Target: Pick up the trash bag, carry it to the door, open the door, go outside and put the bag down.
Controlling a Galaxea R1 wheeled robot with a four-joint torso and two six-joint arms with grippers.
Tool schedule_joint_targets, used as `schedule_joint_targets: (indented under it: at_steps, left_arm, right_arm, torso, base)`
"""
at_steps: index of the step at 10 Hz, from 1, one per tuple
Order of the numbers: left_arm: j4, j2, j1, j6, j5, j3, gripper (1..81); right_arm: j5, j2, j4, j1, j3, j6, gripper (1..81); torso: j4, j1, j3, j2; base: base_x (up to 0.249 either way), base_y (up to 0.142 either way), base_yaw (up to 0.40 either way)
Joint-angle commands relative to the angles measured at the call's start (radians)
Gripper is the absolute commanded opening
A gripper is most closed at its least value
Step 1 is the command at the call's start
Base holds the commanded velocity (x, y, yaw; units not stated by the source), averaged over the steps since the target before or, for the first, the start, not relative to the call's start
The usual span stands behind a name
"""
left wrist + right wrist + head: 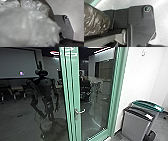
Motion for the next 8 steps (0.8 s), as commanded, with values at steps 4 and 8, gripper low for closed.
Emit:
schedule_joint_targets:
  at_steps: [4,8]
  left_arm:
    - [0.011,-0.001,-0.056,0.005,0.039,0.004,1.0]
    - [0.013,-0.001,-0.056,0.005,0.039,0.004,1.0]
  right_arm:
    - [-0.057,0.002,0.002,0.045,0.002,-0.007,81.1]
    - [-0.057,0.002,0.004,0.045,0.001,-0.008,81.1]
  torso:
    - [0.000,0.000,0.000,0.000]
    - [0.000,0.000,0.000,0.000]
  base:
    - [0.137,-0.065,0.000]
    - [0.137,-0.065,0.000]
